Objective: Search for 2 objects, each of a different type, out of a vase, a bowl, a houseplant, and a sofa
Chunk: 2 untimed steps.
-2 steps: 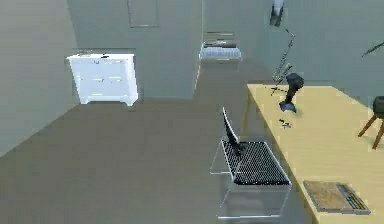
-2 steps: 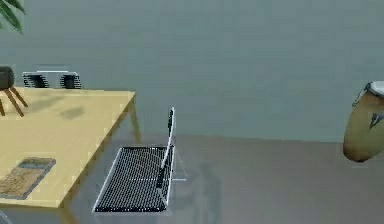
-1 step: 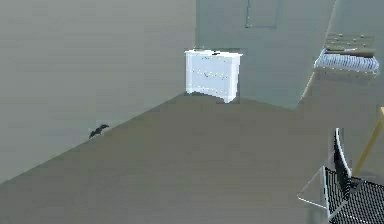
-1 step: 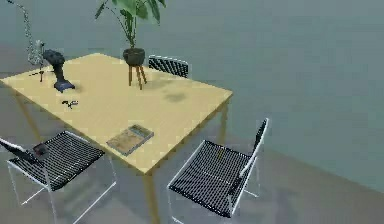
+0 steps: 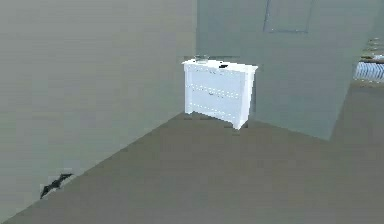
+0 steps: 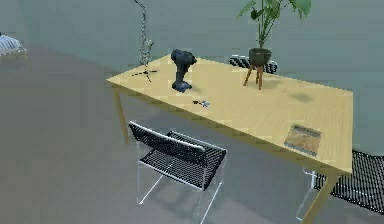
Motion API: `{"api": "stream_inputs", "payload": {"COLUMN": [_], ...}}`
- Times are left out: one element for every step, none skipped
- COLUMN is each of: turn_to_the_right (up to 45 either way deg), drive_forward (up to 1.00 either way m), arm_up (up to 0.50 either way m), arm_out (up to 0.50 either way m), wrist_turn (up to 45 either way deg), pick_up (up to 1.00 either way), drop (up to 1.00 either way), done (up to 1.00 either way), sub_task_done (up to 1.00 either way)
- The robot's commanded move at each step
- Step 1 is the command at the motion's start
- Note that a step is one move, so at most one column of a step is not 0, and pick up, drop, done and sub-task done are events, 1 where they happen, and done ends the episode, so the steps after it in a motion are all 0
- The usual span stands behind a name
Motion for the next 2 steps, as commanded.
{"api": "stream_inputs", "payload": {"turn_to_the_right": [12.0,0.0], "drive_forward": [0.00,1.00], "arm_up": [0.00,0.00], "arm_out": [0.00,0.00], "wrist_turn": [0.0,0.0], "pick_up": [0.00,0.00], "drop": [0.00,0.00], "done": [0.00,0.00], "sub_task_done": [0.00,0.00]}}
